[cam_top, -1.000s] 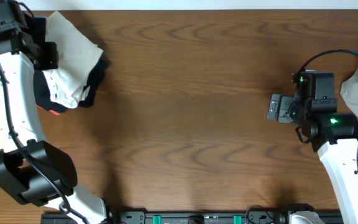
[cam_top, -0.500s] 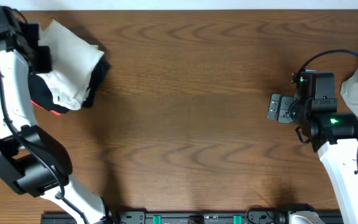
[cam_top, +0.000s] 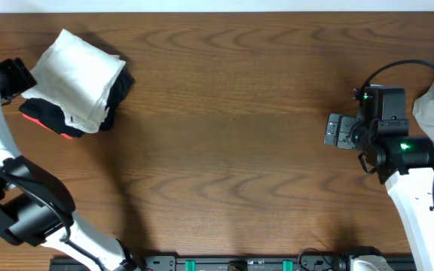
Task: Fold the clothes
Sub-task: 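Lower the bundle onto the black stack and open the left gripper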
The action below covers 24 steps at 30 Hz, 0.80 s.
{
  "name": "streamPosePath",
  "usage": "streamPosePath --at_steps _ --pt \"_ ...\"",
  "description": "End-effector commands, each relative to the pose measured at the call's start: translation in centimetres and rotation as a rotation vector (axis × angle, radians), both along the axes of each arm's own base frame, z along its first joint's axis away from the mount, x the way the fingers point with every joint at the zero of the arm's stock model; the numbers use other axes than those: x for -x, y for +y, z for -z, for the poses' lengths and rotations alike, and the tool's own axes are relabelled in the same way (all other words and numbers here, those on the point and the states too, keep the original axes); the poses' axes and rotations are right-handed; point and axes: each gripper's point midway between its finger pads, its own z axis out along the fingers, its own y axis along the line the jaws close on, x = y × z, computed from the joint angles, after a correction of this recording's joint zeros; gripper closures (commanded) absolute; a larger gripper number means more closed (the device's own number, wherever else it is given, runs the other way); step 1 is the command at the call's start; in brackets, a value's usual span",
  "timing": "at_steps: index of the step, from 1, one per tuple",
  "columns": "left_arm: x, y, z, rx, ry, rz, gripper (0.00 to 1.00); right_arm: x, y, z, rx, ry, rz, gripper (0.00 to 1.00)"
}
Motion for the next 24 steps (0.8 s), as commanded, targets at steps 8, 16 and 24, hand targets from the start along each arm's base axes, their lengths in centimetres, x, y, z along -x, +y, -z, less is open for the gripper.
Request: streamPosePath --at_steps 8,16,24 --pt "-5.3 -11.5 -8.9 0.451 -0.454 0.391 0.81 0.0 -0.6 -0.3 0.016 -0.009 0.017 0.01" --pt "-6.1 -9.3 -4.2 0.342 -0.32 0.28 0.81 0.0 -0.6 -0.3 0.016 -0.009 0.017 0.01" --pt "-6.7 -8.2 3.3 0.405 -0.185 0.225 0.9 0.0 -0.6 -0.3 0.016 -0.009 0.017 0.01"
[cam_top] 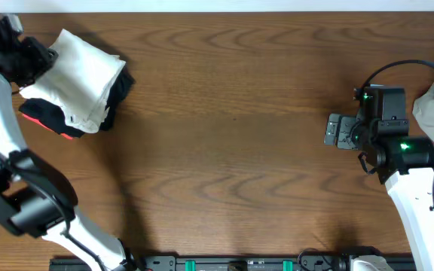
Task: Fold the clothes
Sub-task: 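Lower the bundle onto the black stack and open the left gripper, then press and adjust the white bundle on the stack with the left gripper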
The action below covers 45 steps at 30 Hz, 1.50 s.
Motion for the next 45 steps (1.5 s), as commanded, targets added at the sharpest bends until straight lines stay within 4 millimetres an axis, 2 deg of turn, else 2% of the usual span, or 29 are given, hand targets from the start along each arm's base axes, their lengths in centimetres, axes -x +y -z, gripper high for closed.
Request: streamPosePath --at_steps 1,5,11,14,18,21,25,34,42,45 --pt "-0.2 1.1 4.6 0.017 0.089 -0.026 0.92 0.0 -0.6 -0.3 0.016 -0.008 0.017 0.01" --pt "-0.2 2.4 6.6 0.026 0.114 -0.049 0.94 0.0 -0.6 -0.3 0.016 -0.008 0.017 0.01" --pt "-0.3 3.2 5.8 0.022 0.091 -0.073 0.94 0.0 -0.6 -0.3 0.015 -0.008 0.017 0.01" --pt "-0.8 2.3 3.8 0.074 0.03 -0.058 0.94 0.0 -0.6 -0.3 0.016 -0.008 0.017 0.01" --pt "-1.3 0.3 -0.7 0.147 -0.097 0.011 0.94 0.0 -0.6 -0.3 0.016 -0.008 0.017 0.01" --pt "-1.0 -1.2 -3.2 0.202 -0.136 0.035 0.94 0.0 -0.6 -0.3 0.016 -0.008 0.017 0.01" --pt "-0.2 -3.7 -4.4 0.288 -0.136 0.097 0.94 0.0 -0.6 -0.3 0.016 -0.008 0.017 0.01" --pt "1.9 -9.9 -0.5 0.321 0.035 0.233 0.94 0.0 -0.6 -0.3 0.016 -0.008 0.017 0.01" --pt "3.7 -8.8 5.7 0.193 0.215 0.16 0.94 0.0 -0.6 -0.3 0.016 -0.008 0.017 0.01" --pt "4.2 -8.8 7.1 0.179 0.218 0.179 0.94 0.0 -0.6 -0.3 0.016 -0.008 0.017 0.01"
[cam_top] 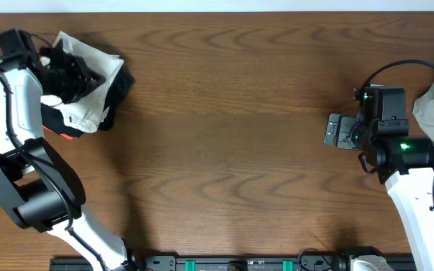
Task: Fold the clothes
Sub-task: 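Press and adjust the white bundle on the stack with the left gripper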
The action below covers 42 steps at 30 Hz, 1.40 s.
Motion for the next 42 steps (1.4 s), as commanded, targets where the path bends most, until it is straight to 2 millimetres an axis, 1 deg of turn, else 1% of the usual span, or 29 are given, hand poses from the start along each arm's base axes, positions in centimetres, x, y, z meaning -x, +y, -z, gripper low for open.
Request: streamPosePath --at_steps 1,7,9,11,14,16,18,20,22,24,26,28,31,36,38,42 --pt "0.8 0.8 2.6 -0.056 0.035 0.016 0.94 0.0 -0.6 -0.3 0.016 -0.009 0.017 0.01" --pt "2.2 0.3 5.6 -0.037 0.076 0.016 0.94 0.0 -0.6 -0.3 0.016 -0.009 0.017 0.01" --pt "2.3 0.4 6.1 -0.038 0.073 0.01 0.94 0.0 -0.6 -0.3 0.016 -0.009 0.017 0.01" --pt "2.2 0.5 5.9 -0.024 0.062 0.005 0.94 0.0 -0.6 -0.3 0.016 -0.009 0.017 0.01" --pt "1.2 -0.1 3.4 0.072 -0.034 0.018 0.94 0.0 -0.6 -0.3 0.016 -0.008 0.017 0.01" --pt "0.2 -0.1 0.8 0.138 -0.105 0.005 0.94 0.0 -0.6 -0.3 0.016 -0.009 0.017 0.01" --pt "-0.7 0.2 -1.9 0.167 -0.169 -0.009 0.94 -0.1 -0.6 -0.3 0.016 -0.009 0.017 0.01" --pt "-1.6 1.1 -4.5 0.156 -0.236 -0.034 0.94 0.0 -0.6 -0.3 0.016 -0.009 0.017 0.01" --pt "-2.3 2.3 -6.4 0.141 -0.293 -0.071 0.94 0.0 -0.6 -0.3 0.016 -0.008 0.017 0.01" --pt "-2.7 3.8 -7.7 0.131 -0.336 -0.118 0.94 0.0 -0.6 -0.3 0.016 -0.008 0.017 0.01" --pt "-2.8 5.3 -7.9 0.126 -0.351 -0.157 0.94 -0.1 -0.6 -0.3 0.016 -0.009 0.017 0.01" --pt "-2.5 7.6 -6.8 0.084 -0.307 -0.24 0.94 0.0 -0.6 -0.3 0.016 -0.009 0.017 0.01" --pt "-1.6 10.1 -4.9 0.018 -0.244 -0.324 0.94 0.0 -0.6 -0.3 0.016 -0.009 0.017 0.01" --pt "1.1 14.4 -1.1 -0.119 -0.091 -0.474 0.94 0.0 -0.6 -0.3 0.016 -0.009 0.017 0.01" --pt "1.5 15.0 -0.1 -0.138 -0.068 -0.481 0.94 0.0 -0.6 -0.3 0.016 -0.008 0.017 0.01" --pt "1.7 15.0 1.8 -0.134 -0.032 -0.461 0.94 0.0 -0.6 -0.3 0.016 -0.009 0.017 0.01"
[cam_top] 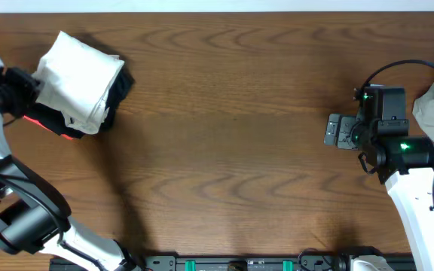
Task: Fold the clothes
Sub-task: 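Press and adjust the white bundle on the stack with the left gripper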
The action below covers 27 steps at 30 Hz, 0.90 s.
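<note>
A stack of folded clothes lies at the table's far left. A white folded garment (77,79) is on top, a black one (120,86) sticks out beneath it, and a red edge (55,126) shows at the bottom. My left gripper (22,89) sits at the stack's left edge, level with the white garment; its jaws are too dark to read. My right gripper (331,132) hovers over bare table at the right, its fingers apart and nothing between them. A crumpled grey garment lies at the right edge, behind the right arm.
The wooden table (224,150) spreads between the two arms. A dark rail with green fittings (232,263) runs along the front edge. The right arm's cable (398,68) loops above its wrist.
My left gripper was over the middle of the white garment on the stack; it is now off the garment, at the stack's left edge. The stack looks unchanged. The right arm has not moved.
First my left gripper was left of the stack, clear of it. Then it was at the white garment's upper left corner, then over the garment's middle. Now it is back at the left edge. The right arm stayed still throughout, and the grey garment was not touched.
</note>
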{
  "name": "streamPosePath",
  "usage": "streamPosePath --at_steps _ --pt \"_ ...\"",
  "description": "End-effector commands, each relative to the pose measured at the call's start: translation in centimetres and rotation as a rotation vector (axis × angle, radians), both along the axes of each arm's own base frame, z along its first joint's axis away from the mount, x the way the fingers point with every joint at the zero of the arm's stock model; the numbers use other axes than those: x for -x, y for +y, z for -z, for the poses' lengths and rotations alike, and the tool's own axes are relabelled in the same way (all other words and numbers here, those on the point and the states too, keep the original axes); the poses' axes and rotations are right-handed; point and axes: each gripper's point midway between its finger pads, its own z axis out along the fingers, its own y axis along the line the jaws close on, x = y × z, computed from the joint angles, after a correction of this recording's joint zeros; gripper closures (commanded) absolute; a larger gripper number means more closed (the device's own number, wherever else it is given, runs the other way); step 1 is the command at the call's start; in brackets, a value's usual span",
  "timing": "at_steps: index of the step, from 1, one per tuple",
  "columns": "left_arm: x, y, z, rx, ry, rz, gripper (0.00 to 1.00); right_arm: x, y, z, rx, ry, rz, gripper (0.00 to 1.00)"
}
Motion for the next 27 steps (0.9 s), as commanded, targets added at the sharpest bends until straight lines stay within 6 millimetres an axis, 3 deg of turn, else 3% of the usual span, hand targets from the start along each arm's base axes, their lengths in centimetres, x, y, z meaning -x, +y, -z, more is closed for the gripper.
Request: streamPosePath --at_steps 1,6,10,13,21,24,27 --pt "0.5 0.6 3.1 -0.014 0.077 -0.005 0.94 -0.1 -0.6 -0.3 0.016 -0.009 0.017 0.01" --pt "0.6 0.9 5.0 -0.005 0.115 -0.014 0.94 0.0 -0.6 -0.3 0.016 -0.009 0.017 0.01" --pt "0.1 0.5 3.8 0.018 0.072 -0.011 0.94 0.0 -0.6 -0.3 0.016 -0.009 0.017 0.01" --pt "-0.8 -0.2 0.8 0.069 -0.019 -0.015 0.94 0.0 -0.6 -0.3 0.016 -0.009 0.017 0.01" --pt "-0.9 -3.5 -10.7 0.019 -0.244 -0.001 0.94 0.0 -0.6 -0.3 0.016 -0.009 0.017 0.01" --pt "-0.6 -5.3 -13.6 -0.026 -0.295 0.026 0.94 0.0 -0.6 -0.3 0.016 -0.009 0.017 0.01" --pt "-0.6 -6.8 -14.9 -0.051 -0.314 0.047 0.91 0.0 -0.6 -0.3 0.016 -0.009 0.017 0.01"
